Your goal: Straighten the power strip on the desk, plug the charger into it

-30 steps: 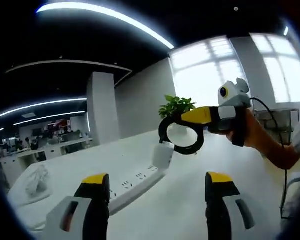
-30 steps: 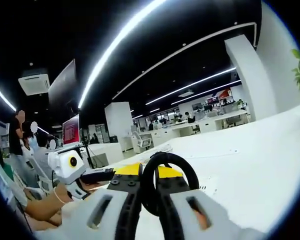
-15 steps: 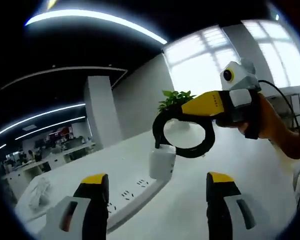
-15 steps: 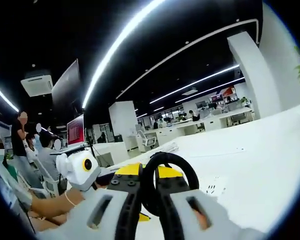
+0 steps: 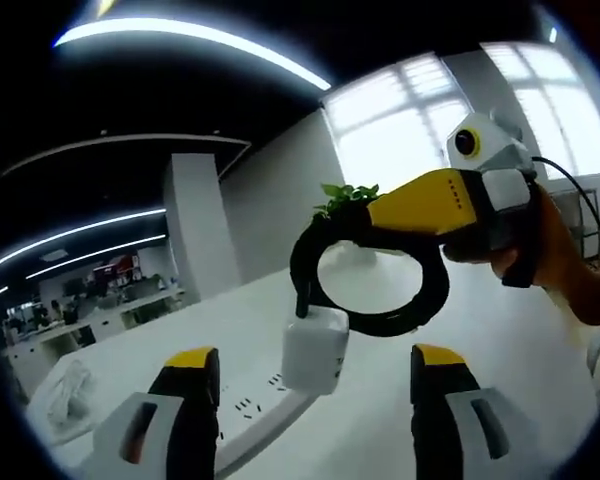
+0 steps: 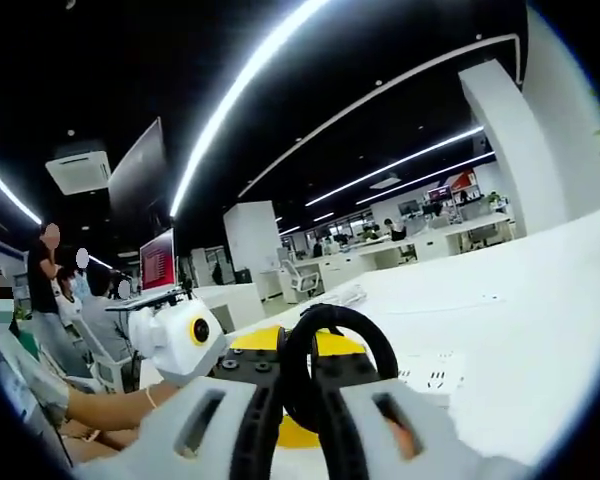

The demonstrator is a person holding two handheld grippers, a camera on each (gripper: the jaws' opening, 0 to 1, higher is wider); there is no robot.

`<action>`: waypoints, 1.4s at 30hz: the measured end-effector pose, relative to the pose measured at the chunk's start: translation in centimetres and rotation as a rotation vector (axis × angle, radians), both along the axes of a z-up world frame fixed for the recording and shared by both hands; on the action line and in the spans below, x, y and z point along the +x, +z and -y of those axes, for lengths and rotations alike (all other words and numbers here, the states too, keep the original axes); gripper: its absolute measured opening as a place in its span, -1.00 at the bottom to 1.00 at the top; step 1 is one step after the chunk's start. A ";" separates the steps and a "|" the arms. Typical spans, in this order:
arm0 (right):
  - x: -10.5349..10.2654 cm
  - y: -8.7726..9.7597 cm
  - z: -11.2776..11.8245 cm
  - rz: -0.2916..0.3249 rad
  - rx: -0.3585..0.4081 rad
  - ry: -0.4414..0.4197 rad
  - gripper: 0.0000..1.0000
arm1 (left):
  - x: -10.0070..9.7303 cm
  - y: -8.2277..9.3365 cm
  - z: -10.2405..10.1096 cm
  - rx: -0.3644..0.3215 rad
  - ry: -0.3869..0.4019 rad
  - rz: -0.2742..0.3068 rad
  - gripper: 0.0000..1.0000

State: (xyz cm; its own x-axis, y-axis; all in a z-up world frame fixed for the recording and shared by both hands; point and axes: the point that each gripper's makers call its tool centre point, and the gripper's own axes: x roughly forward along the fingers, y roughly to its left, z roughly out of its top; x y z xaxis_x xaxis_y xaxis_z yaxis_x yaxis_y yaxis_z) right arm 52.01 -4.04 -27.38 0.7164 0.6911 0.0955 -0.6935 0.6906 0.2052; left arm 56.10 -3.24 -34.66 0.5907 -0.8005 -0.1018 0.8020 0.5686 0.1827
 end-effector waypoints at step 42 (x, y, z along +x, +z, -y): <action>4.3 -0.4 -2.1 -0.079 -0.114 0.048 -0.84 | 4.3 -1.1 -0.4 0.166 -0.170 0.013 -0.49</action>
State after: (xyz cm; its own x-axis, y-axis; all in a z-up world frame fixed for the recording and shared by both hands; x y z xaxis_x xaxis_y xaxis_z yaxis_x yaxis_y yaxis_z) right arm 56.28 -1.94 -27.80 0.6845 0.7278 -0.0408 -0.7110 0.6790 0.1831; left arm 60.41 -2.88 -35.76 0.4507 -0.8615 -0.2338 0.8808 0.3867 0.2732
